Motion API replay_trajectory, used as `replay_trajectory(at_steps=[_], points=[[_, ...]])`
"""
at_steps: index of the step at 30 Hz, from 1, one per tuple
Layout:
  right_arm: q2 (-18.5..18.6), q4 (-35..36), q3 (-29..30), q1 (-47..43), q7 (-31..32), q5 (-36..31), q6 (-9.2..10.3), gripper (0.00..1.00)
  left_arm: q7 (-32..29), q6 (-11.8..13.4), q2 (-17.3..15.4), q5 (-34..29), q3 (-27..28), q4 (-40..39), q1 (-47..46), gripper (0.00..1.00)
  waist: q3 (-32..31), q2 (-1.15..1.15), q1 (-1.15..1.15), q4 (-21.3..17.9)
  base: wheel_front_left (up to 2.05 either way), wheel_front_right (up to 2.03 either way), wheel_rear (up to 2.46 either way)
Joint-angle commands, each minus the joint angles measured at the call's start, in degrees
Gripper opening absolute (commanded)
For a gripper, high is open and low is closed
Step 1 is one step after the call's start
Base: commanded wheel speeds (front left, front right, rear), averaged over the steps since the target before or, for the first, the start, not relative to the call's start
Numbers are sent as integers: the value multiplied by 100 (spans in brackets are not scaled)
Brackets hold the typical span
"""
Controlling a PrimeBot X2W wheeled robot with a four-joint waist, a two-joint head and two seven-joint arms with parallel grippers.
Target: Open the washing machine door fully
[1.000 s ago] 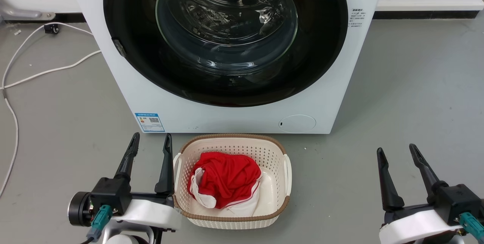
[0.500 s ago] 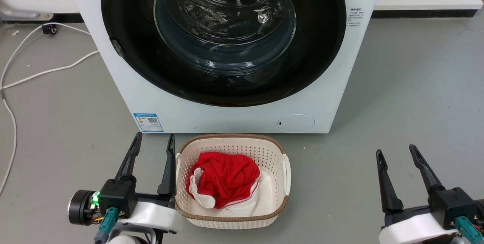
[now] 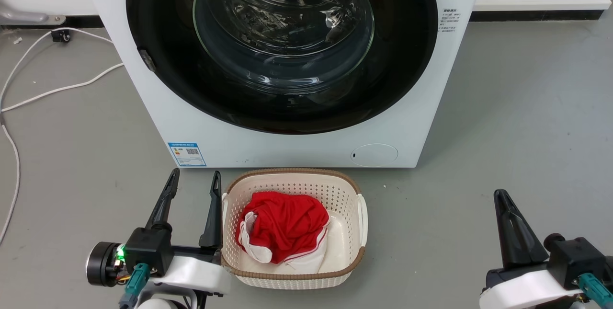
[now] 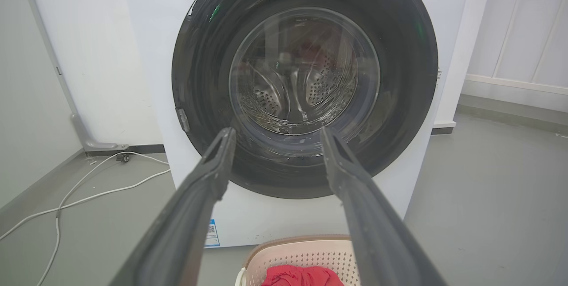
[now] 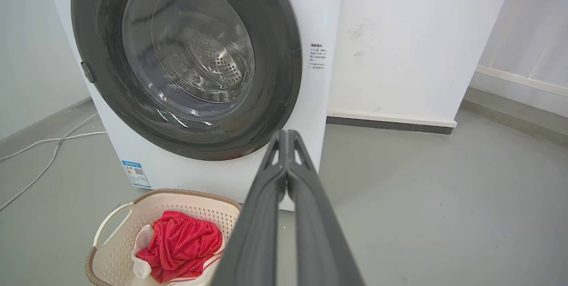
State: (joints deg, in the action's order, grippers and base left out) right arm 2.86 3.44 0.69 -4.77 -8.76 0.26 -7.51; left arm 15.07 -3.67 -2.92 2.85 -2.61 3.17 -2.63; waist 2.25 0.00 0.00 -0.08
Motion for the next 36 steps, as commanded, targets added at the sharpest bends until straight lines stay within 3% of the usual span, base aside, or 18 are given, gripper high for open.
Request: replay_trajectory(at_steps=[1, 6, 9, 18, 23, 29, 36], points=[[3, -34, 10, -23, 5, 107, 4, 0, 15, 21, 1, 21, 6, 6, 37, 100, 1, 0, 0, 1, 0, 0, 0], [3, -92, 30, 6, -86, 460, 4, 0, 15, 27, 2, 30, 13, 16, 55, 100, -13, 0, 0, -9, 0, 0, 0], [3, -184, 86, 69, -215, 1282, 4, 0, 15, 27, 3, 33, 18, 13, 62, 100, -21, 0, 0, -19, 0, 0, 0], [2, -751, -54, 563, -547, 6011, 3, 0, 15, 24, 3, 131, -4, 14, 12, 100, 43, 0, 0, -78, 0, 0, 0], [4, -954, 53, 1057, -523, 8271, 2, 0, 15, 29, 4, 205, 11, -47, -56, 100, 149, 0, 0, -124, 0, 0, 0], [128, -1424, 489, 1933, -79, 9617, 2, 0, 15, 46, 4, 293, 36, -141, -174, 100, 391, 0, 0, -155, 0, 0, 0], [771, -2421, 700, 3267, 149, 9979, 2, 0, 15, 9, 2, 358, 15, -275, -459, 100, 878, 0, 0, -42, 0, 0, 0]])
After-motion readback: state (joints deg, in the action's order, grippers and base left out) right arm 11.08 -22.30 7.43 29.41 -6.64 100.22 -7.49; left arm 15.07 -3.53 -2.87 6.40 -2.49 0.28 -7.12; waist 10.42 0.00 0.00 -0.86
